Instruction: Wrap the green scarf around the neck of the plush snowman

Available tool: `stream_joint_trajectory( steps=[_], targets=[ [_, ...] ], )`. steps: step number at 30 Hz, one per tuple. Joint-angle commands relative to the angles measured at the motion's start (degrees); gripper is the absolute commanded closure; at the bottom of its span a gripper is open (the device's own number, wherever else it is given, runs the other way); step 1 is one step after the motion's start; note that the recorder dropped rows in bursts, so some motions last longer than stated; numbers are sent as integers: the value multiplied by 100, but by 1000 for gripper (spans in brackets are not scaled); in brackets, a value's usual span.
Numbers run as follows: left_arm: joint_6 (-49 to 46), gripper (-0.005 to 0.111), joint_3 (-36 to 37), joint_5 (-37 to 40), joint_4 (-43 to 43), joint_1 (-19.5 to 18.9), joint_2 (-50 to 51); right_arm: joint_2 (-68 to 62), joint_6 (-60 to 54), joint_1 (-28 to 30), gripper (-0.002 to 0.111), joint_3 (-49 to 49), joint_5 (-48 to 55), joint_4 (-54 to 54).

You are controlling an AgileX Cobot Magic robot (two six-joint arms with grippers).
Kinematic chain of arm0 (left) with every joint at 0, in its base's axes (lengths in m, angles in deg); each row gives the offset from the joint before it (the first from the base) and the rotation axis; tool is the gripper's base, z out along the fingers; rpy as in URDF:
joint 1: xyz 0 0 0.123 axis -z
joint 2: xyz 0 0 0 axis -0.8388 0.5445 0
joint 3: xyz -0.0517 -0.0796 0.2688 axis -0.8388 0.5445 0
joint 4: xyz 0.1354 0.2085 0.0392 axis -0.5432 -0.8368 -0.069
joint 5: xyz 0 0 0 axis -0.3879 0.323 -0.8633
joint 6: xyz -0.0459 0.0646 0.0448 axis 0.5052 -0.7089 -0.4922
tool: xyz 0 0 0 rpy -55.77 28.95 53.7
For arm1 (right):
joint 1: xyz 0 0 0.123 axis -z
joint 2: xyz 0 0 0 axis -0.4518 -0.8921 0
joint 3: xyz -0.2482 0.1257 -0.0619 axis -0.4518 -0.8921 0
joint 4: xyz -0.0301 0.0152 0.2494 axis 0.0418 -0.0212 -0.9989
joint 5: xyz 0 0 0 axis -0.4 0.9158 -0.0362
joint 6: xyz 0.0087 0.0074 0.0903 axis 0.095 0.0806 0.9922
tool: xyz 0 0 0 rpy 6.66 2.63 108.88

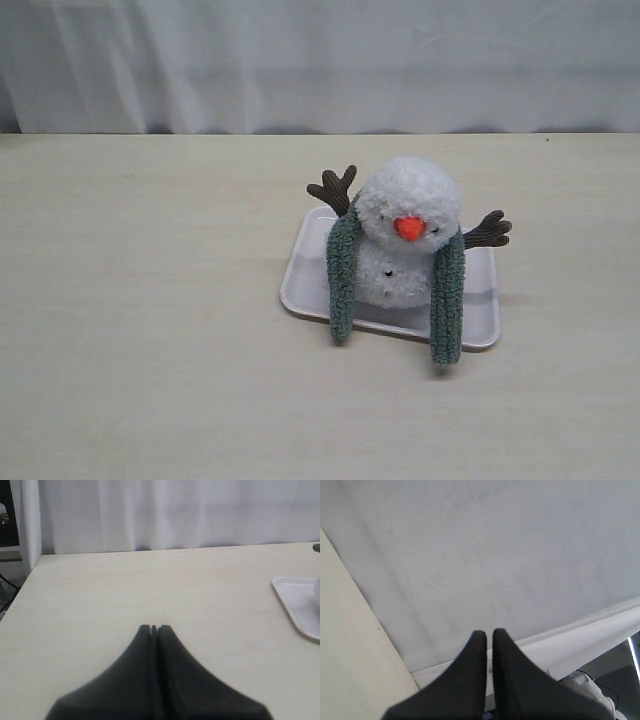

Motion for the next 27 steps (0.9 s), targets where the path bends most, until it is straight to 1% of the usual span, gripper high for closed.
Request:
stream_joint_trajectory(
  steps=[1, 6, 11, 14, 18, 21, 24, 27],
  targets=[
    [0, 107, 21, -52, -6, -10, -10, 18, 322, 39, 104, -30, -186, 43],
    [0, 107, 21, -52, -6, -10, -10, 18, 2285, 39, 104, -339, -1017, 162],
    [0, 107, 21, -52, -6, -10, -10, 18, 4835, 39, 104, -1008, -2277, 299],
    [0, 107, 21, -52, -6, -10, -10, 18, 5992, 39, 104, -1424, -2986, 299],
    [0, 107, 21, -52, -6, -10, -10, 18, 6785, 39, 104, -2012, -3855, 272],
    [0, 107, 21, -52, -6, -10, -10, 18, 6833, 39, 104, -2461, -4359, -159],
    [0, 107, 21, -52, -6, -10, -10, 18, 6833, 39, 104, -2868, -4465, -793],
    [0, 107, 21, -52, -6, -10, -10, 18, 6843, 39, 104, -3217, -4465, -951]
  ],
)
